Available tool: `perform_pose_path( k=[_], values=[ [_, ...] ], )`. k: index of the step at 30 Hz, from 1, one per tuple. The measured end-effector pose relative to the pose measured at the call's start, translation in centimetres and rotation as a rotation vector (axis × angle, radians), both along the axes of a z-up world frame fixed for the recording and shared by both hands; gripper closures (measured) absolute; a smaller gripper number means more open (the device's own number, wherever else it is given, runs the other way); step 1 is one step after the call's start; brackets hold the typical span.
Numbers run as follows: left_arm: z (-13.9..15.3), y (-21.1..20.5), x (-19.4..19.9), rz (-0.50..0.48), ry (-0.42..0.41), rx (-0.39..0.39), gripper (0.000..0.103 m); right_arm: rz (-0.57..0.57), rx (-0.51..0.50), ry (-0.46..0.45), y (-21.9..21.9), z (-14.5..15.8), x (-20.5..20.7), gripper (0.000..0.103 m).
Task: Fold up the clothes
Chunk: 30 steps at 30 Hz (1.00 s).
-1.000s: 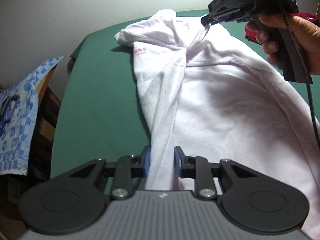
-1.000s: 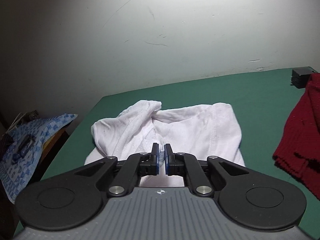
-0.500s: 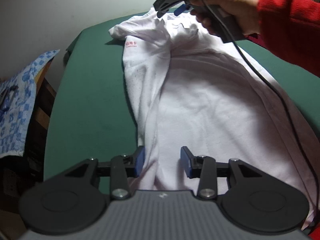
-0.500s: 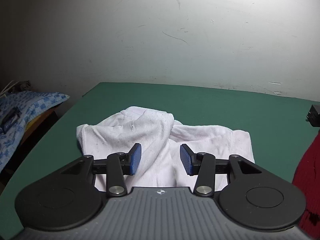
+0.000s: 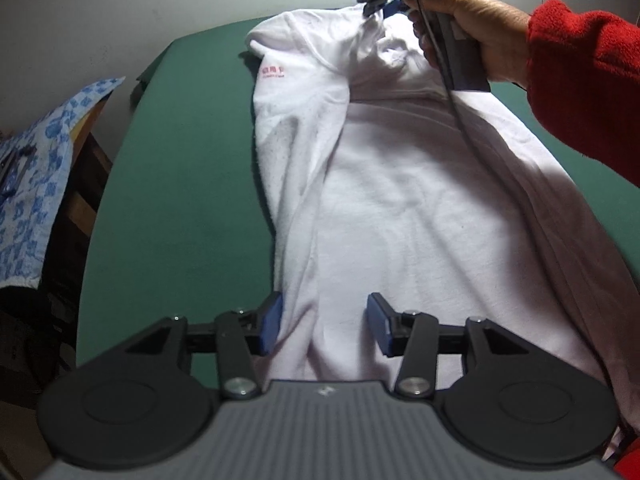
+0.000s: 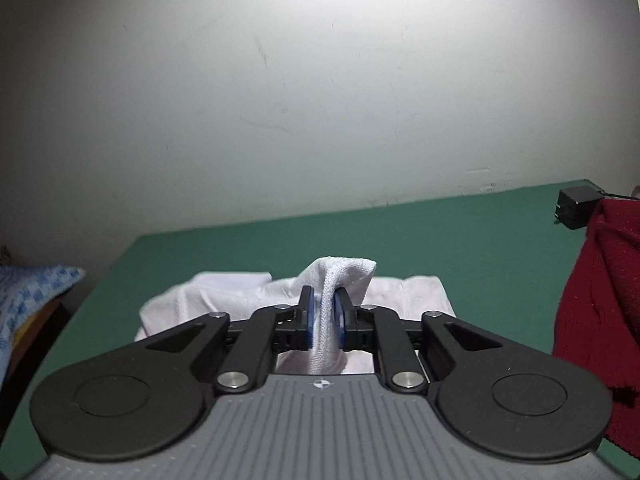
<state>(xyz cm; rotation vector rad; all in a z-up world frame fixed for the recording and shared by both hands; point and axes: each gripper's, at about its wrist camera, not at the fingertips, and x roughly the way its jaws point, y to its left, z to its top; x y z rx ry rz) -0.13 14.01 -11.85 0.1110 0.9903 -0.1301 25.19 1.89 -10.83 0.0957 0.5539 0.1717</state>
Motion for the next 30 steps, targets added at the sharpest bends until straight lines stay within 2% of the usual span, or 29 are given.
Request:
perform_pose_path(
  k=[2,3,4,5,6,8,10,12,13,14,15,20,22,23,26,27,30],
  values=[
    [0.2,-0.1,0.1,-0.019,0.0,0.002,0.055,-0.018,-0.05,0.059,-0.3,-0.8,0.8,0.085],
    [0.3,-0.1,0.0,-0.029,-0.001,0.001,0.055,-0.032,-0.059,0.079,-0.8,-0.9,0.8,0.076],
    [0.3,0.0,0.0,-0.033,-0.004,0.001,0.055,-0.05,-0.022,0.079,-1.8,-0.4,0.1,0.062],
    [0.4,0.0,0.0,-0.038,-0.006,0.001,0.055,-0.045,0.052,0.068,-3.3,0.2,-1.0,0.055],
    [0.4,0.1,-0.1,-0.04,-0.006,0.0,0.055,-0.018,0.118,0.064,-4.4,0.5,-2.0,0.054],
    [0.3,0.3,-0.2,-0.044,-0.005,-0.003,0.054,0.058,0.179,0.094,-5.5,0.6,-3.5,0.054],
    [0.2,0.5,-0.2,-0.046,-0.002,-0.004,0.054,0.135,0.16,0.153,-5.3,-0.1,-4.4,0.054],
    [0.2,0.6,-0.1,-0.048,0.002,-0.006,0.054,0.158,0.107,0.186,-3.9,-1.3,-4.6,0.055],
    [0.2,0.6,-0.1,-0.049,0.005,-0.006,0.054,0.162,0.09,0.191,-3.4,-1.9,-4.7,0.058],
    [0.2,0.6,-0.1,-0.05,0.007,-0.005,0.053,0.167,0.089,0.187,-3.1,-2.1,-4.9,0.067],
    [0.3,0.6,-0.1,-0.051,0.008,-0.001,0.053,0.172,0.088,0.182,-2.9,-2.4,-5.2,0.097],
    [0.7,1.0,-0.5,-0.056,-0.006,-0.011,0.053,0.111,0.13,0.084,-4.3,-0.5,-8.5,0.097],
    [0.7,1.1,-0.8,-0.065,-0.01,-0.017,0.052,0.083,0.102,0.089,-4.8,-0.1,-9.7,0.096],
    [0.6,1.1,-0.8,-0.07,-0.007,-0.017,0.051,0.078,0.083,0.128,-5.0,-0.6,-9.9,0.096],
    [0.3,0.8,-1.1,-0.089,-0.005,0.0,0.05,0.077,0.044,0.229,-4.9,-2.6,-9.2,0.088],
    [0.4,0.9,-1.2,-0.095,-0.009,0.002,0.05,0.059,0.046,0.213,-5.2,-2.6,-9.4,0.087],
    [0.5,1.1,-1.5,-0.1,-0.01,-0.012,0.046,0.004,0.071,0.115,-6.1,-1.4,-10.4,0.068]
  ],
)
